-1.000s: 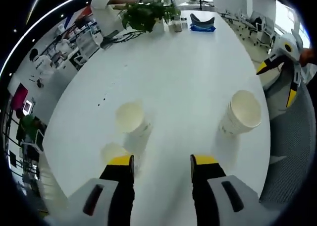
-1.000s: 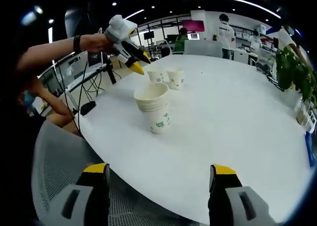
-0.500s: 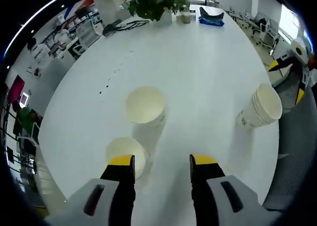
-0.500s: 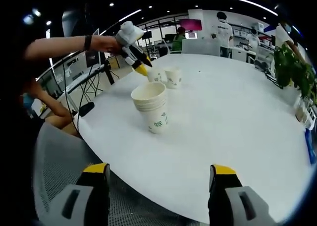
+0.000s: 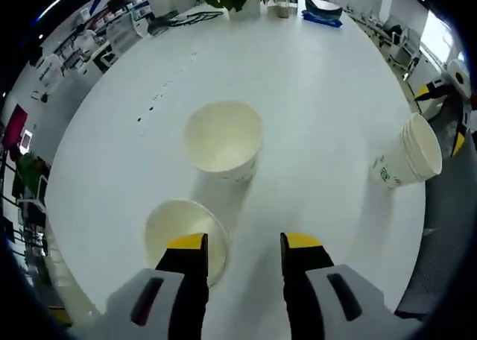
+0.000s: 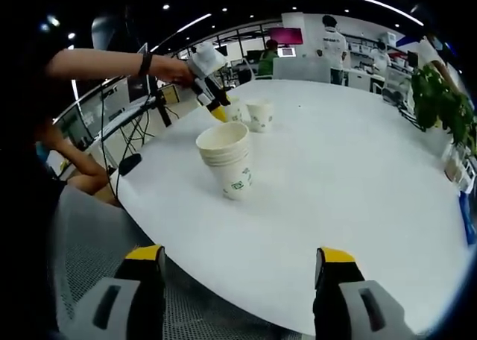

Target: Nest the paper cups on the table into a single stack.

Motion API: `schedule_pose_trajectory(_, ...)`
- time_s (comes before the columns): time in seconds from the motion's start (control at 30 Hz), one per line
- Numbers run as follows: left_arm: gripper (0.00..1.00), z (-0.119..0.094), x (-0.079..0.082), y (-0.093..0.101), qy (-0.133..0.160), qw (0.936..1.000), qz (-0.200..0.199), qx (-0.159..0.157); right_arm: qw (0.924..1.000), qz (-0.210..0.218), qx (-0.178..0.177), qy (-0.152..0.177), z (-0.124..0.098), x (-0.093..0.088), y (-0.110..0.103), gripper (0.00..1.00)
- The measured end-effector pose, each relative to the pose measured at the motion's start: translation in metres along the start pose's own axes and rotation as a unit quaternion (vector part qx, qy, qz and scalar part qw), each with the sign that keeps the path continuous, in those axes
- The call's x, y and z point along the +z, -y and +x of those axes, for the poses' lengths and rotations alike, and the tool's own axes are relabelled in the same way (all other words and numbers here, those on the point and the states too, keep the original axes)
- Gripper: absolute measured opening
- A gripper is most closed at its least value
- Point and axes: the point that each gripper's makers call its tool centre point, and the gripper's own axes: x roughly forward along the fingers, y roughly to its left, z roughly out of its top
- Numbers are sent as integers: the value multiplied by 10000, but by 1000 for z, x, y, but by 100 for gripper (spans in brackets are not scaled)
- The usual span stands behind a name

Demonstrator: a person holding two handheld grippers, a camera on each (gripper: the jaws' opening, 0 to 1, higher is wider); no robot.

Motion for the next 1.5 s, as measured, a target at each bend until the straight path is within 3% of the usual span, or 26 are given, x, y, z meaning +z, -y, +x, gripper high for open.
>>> schedule_pose_trajectory(0.07,33,15,-3,-4,-90,9999,-77,-53,10000,6,2,-8,0,0,0,83)
schedule_pose_trajectory(0.23,28,19,-6,-5,-192,9997,-125,-50,10000,36,-3,-9,1,-1,1,83)
schedule_pose_trajectory(0.37,16,16,-6,-12,-139,9995,-261,63,10000,63,-9,-23,1,-2,1,83)
schedule_pose_trajectory(0.47,0,21,-9,-18,-153,9994,-302,106,10000,46,-13,-43,1,-3,0,83)
schedule_pose_trajectory(0.93,0,-2,-10,-9,14,9998,-158,132,10000,-11,-26,-59,1,-3,0,82)
schedule_pose_trajectory(1.2,0,-26,-14,15,-65,9998,181,102,9999,-87,-51,-115,2,-5,0,81)
schedule_pose_trajectory(1.4,0,-42,-6,35,-48,9989,457,68,9998,-141,-64,-128,2,-6,0,81)
schedule_pose_trajectory(1.47,0,-43,-3,33,44,9988,480,65,9997,-180,-57,-136,2,-5,-1,81)
schedule_pose_trajectory(1.5,0,-50,2,42,91,9988,479,65,9997,-193,-58,-138,2,-5,-2,81)
